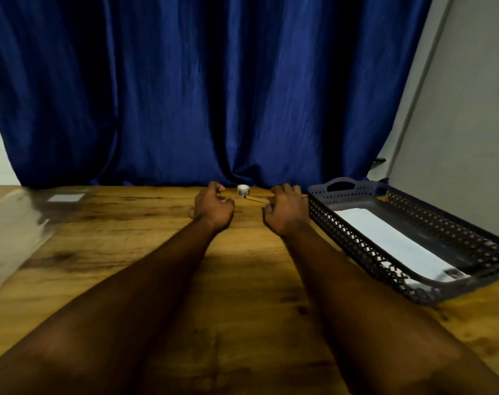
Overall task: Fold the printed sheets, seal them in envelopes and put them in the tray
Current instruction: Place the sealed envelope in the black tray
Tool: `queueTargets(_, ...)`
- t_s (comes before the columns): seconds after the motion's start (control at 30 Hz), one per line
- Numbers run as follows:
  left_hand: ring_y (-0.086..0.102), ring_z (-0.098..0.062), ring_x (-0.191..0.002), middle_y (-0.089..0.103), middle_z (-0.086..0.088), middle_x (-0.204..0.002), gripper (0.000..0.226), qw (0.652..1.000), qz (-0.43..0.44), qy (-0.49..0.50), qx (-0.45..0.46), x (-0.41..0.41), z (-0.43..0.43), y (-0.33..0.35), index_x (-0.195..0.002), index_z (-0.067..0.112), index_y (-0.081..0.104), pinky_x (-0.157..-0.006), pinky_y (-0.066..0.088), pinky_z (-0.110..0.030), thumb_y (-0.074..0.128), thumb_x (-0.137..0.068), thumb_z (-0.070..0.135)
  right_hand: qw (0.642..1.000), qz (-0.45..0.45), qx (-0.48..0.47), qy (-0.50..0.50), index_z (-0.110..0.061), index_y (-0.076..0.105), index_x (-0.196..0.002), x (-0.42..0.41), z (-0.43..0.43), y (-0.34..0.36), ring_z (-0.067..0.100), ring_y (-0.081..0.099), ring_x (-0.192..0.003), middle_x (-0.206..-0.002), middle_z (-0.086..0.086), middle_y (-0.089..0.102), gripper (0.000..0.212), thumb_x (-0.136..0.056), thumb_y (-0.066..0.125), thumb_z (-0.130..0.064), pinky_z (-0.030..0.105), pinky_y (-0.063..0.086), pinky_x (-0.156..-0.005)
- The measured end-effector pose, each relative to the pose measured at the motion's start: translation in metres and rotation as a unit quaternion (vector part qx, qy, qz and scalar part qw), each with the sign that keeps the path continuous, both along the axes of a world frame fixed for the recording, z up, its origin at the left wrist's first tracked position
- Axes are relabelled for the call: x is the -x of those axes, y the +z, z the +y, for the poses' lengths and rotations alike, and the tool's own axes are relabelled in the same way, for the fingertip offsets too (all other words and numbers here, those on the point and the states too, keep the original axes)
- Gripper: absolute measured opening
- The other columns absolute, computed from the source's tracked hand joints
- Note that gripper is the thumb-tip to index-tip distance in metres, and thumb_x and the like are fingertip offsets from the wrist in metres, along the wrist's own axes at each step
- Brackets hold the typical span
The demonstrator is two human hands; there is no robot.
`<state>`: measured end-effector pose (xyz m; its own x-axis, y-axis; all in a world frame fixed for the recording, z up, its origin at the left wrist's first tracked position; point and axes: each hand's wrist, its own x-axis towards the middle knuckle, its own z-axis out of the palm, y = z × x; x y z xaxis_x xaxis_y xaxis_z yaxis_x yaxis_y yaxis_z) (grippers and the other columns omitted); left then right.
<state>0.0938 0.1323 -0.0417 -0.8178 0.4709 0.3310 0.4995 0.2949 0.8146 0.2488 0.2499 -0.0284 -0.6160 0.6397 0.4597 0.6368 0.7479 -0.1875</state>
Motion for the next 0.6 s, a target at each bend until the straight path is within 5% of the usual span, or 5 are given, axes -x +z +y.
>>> queueTargets(0.13,0.058,-0.023,-0.123,0.065,0.007,-0.129,0.032,0.997,0.036,-0.050,0.055,0.027,0.020,-0.004,-0.120,0.043,0.058,-0.109,0.042,-0.057,0.071,-0.090,0.038,1.000,-0.030,0.002,-0.006,-0.018,0.061,-0.136,0.017,0.016,-0.012,0.029,0.044,-0.132,-0.137,0.005,0.057,0.045,-0.096,0.054,-0.039,0.056,0.031,-0.111)
queueTargets(0.27,0.060,-0.021,-0.125,0.070,0.012,-0.131,0.036,0.994,0.034,-0.087,0.064,0.050,0.045,-0.011,-0.117,0.055,0.058,-0.111,0.041,-0.057,0.059,-0.081,0.055,0.998,-0.020,0.065,0.011,-0.024,0.067,-0.132,0.022,0.032,-0.014,0.029,0.048,-0.135,-0.142,0.003,0.060,0.036,-0.101,0.053,-0.034,0.059,0.026,-0.120)
queueTargets(0.4,0.056,-0.022,-0.131,0.068,0.012,-0.135,0.034,0.988,0.066,-0.068,0.120,0.050,0.053,0.002,-0.131,0.047,0.063,-0.115,0.031,-0.053,0.061,-0.097,0.051,0.995,0.022,0.081,0.048,-0.030,0.069,-0.112,0.025,0.038,-0.020,0.028,0.056,-0.124,-0.128,-0.002,0.067,0.023,-0.094,0.055,-0.026,0.060,0.032,-0.114)
queueTargets(0.53,0.069,-0.021,-0.104,0.075,0.017,-0.101,0.020,0.989,0.040,-0.087,0.114,0.069,0.071,-0.009,-0.092,0.056,0.069,-0.104,0.046,-0.061,0.056,-0.080,0.067,0.986,0.061,0.098,0.122,-0.045,0.061,-0.097,0.020,0.046,-0.030,0.022,0.058,-0.112,-0.110,-0.016,0.067,0.024,-0.085,0.042,-0.039,0.065,0.040,-0.108)
queueTargets(0.6,0.067,-0.018,-0.105,0.075,0.017,-0.103,0.020,0.990,0.050,-0.085,0.098,0.068,0.074,-0.011,-0.083,0.048,0.070,-0.106,0.045,-0.057,0.059,-0.079,0.064,0.982,0.066,0.102,0.142,-0.046,0.062,-0.098,0.018,0.049,-0.033,0.021,0.058,-0.109,-0.106,-0.018,0.065,0.026,-0.084,0.041,-0.041,0.064,0.043,-0.105)
